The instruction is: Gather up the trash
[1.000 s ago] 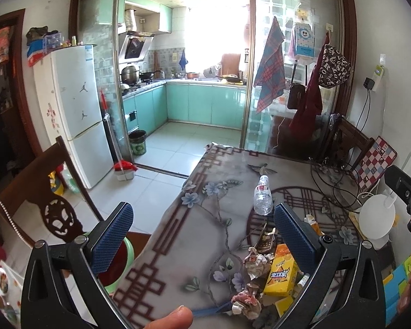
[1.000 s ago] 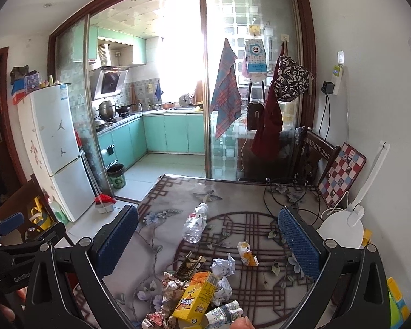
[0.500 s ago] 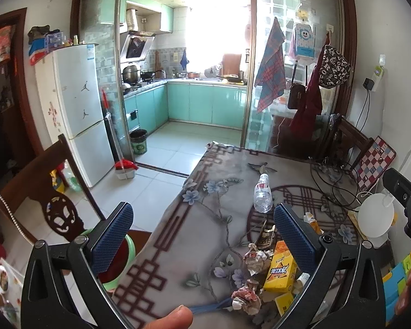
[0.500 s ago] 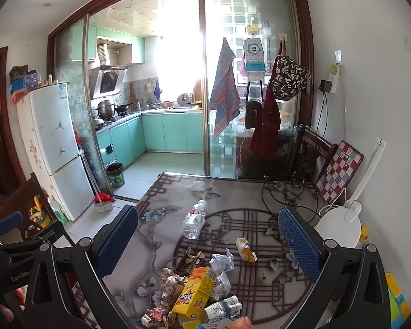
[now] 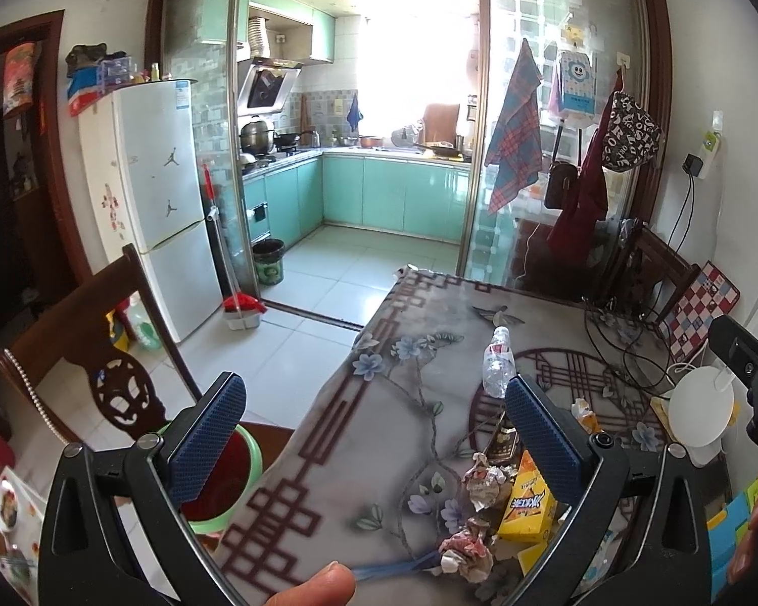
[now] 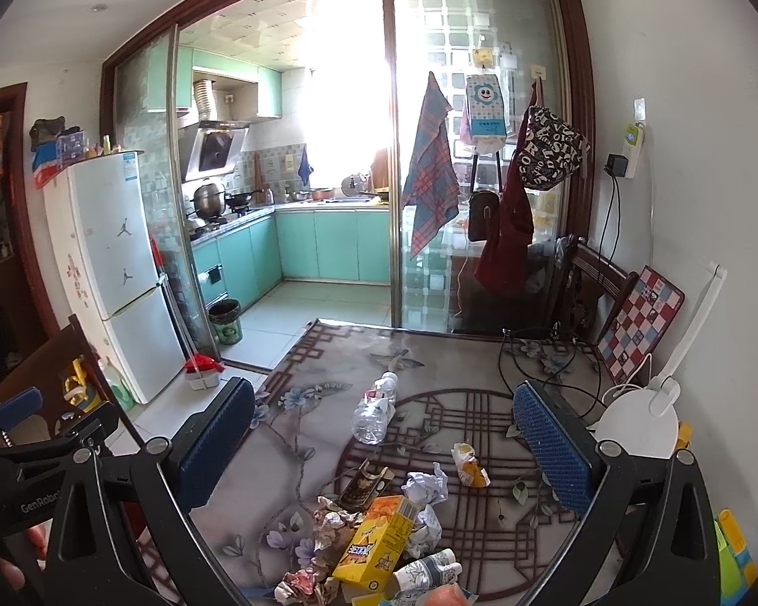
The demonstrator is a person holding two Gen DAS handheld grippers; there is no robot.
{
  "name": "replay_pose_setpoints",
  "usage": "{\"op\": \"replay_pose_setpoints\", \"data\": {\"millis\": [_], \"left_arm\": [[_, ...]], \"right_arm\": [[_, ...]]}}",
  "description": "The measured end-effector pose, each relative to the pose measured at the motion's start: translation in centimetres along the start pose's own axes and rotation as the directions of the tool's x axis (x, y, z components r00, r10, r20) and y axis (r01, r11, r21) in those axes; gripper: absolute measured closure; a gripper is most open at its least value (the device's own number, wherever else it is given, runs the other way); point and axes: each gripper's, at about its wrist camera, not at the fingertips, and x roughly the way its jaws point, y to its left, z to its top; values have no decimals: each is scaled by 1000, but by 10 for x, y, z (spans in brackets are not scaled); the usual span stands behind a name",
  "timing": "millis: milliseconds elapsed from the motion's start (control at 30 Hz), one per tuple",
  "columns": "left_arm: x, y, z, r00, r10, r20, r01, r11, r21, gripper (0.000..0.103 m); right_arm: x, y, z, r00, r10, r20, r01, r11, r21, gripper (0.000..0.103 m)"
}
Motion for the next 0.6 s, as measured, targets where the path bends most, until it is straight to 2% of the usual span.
{"op": "replay_pose_setpoints", "data": {"millis": [367, 467, 600], "left_arm": [[7, -1, 0, 1000, -11, -17, 12, 1000, 9, 0], [15, -1, -4, 997, -57, -50, 58, 998, 7, 0], [22, -3, -9, 993, -104, -60, 105, 994, 14, 0]], "right_arm": [[12, -4, -6, 999, -12, -32, 12, 1000, -14, 0], [35, -17, -16, 993, -34, -117, 30, 999, -32, 0], [60, -46, -38, 971, -66, -231, 59, 998, -37, 0]]}}
